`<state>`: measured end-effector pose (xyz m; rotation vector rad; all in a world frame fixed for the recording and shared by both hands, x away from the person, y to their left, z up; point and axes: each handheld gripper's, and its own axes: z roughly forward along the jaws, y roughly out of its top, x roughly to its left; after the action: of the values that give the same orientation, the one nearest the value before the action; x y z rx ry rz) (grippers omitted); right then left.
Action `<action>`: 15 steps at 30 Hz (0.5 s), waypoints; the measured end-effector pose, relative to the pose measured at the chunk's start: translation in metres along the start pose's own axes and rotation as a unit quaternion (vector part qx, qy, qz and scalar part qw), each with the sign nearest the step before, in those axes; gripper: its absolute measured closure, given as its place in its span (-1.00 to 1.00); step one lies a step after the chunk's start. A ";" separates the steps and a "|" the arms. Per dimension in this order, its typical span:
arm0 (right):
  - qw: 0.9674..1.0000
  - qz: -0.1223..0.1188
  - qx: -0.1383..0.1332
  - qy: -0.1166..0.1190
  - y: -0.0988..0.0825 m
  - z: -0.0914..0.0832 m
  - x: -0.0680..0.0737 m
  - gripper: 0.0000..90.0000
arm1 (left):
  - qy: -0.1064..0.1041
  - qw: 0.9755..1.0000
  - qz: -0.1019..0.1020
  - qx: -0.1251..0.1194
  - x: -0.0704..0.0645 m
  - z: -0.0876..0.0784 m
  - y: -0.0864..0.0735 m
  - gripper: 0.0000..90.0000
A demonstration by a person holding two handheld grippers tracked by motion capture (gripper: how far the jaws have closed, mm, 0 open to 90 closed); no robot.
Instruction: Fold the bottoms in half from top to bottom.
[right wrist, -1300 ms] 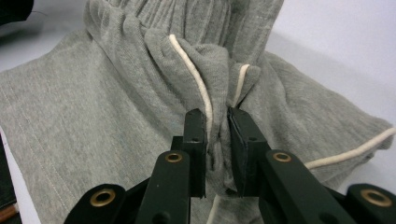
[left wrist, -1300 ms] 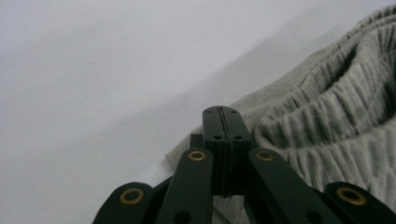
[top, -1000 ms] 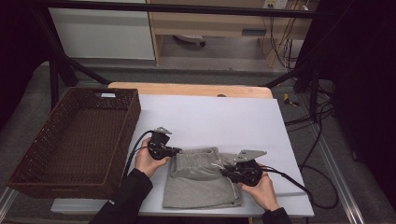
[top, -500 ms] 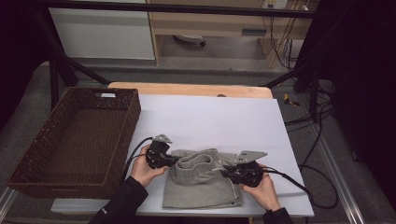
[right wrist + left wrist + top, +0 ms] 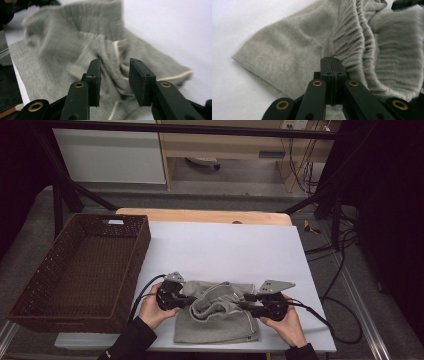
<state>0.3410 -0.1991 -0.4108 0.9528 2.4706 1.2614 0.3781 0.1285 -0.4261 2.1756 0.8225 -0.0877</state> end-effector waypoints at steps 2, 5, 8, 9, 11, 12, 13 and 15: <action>1.000 0.009 -0.011 -0.010 0.002 -0.006 -0.003 0.52 | 0.001 1.000 0.003 0.004 -0.002 0.001 0.000 1.00; 1.000 0.020 -0.016 -0.012 0.004 -0.005 -0.005 0.71 | 0.008 1.000 0.004 0.003 -0.004 0.003 0.000 1.00; 0.999 0.029 -0.013 -0.018 0.006 0.004 -0.007 0.84 | 0.017 1.000 -0.003 0.000 -0.001 0.008 0.002 1.00; 0.999 0.032 -0.012 -0.021 0.006 0.006 -0.008 0.87 | 0.017 1.000 -0.007 0.003 0.000 0.010 0.002 1.00; 0.999 0.039 -0.009 -0.030 0.009 0.010 -0.010 0.91 | 0.015 1.000 -0.005 0.010 0.000 0.013 0.001 1.00; 0.999 0.040 -0.011 -0.033 0.009 0.011 -0.011 0.94 | 0.013 1.000 -0.003 0.011 -0.002 0.013 0.000 1.00; 0.999 0.041 -0.013 -0.033 0.010 0.012 -0.012 0.94 | 0.013 1.000 0.002 0.013 -0.003 0.013 0.000 1.00; 0.998 0.044 -0.015 -0.034 0.013 0.014 -0.013 0.95 | 0.014 1.000 0.010 0.018 -0.007 0.012 -0.002 1.00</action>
<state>0.3637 -0.1928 -0.4110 1.0882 2.3754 1.2673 0.3737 0.1175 -0.4330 2.2220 0.8201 -0.0632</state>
